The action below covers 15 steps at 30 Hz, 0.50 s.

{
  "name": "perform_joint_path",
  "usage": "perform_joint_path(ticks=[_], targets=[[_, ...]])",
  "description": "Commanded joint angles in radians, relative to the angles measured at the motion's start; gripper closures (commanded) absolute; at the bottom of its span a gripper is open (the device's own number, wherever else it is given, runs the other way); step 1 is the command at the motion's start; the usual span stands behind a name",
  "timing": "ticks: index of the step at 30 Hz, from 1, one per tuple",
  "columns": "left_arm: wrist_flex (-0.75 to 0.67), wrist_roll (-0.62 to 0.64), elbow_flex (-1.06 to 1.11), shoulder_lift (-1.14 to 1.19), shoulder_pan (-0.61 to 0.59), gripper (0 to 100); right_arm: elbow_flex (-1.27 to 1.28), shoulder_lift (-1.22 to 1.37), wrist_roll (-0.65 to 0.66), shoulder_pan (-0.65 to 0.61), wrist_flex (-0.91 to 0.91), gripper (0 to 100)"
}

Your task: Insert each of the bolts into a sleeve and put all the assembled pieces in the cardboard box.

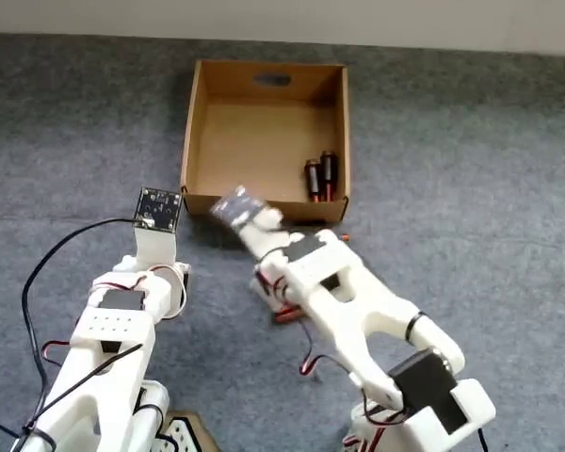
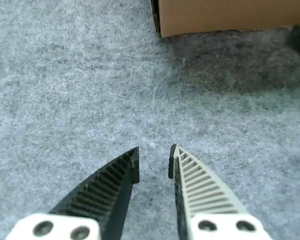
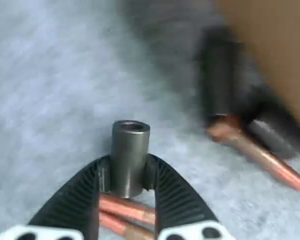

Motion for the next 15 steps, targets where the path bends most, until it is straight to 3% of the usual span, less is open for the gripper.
perform_joint_path(ticks=[1, 5, 10, 15], targets=[[-0.012, -0.006, -0.004, 0.001, 0.016, 87, -0.061, 0.001, -0.068, 0.076, -0.005, 99.2], [-0.012, -0.006, -0.004, 0.001, 0.016, 87, -0.054, 0.002, -0.035, 0.065, -0.005, 98.1], [-0.012, -0.006, -0.004, 0.001, 0.016, 87, -0.058, 0.002, -0.029, 0.031, 0.028, 83.0], [-0.012, -0.006, -0.004, 0.001, 0.016, 87, -0.065, 0.005, -0.028, 0.028, 0.027, 82.2]])
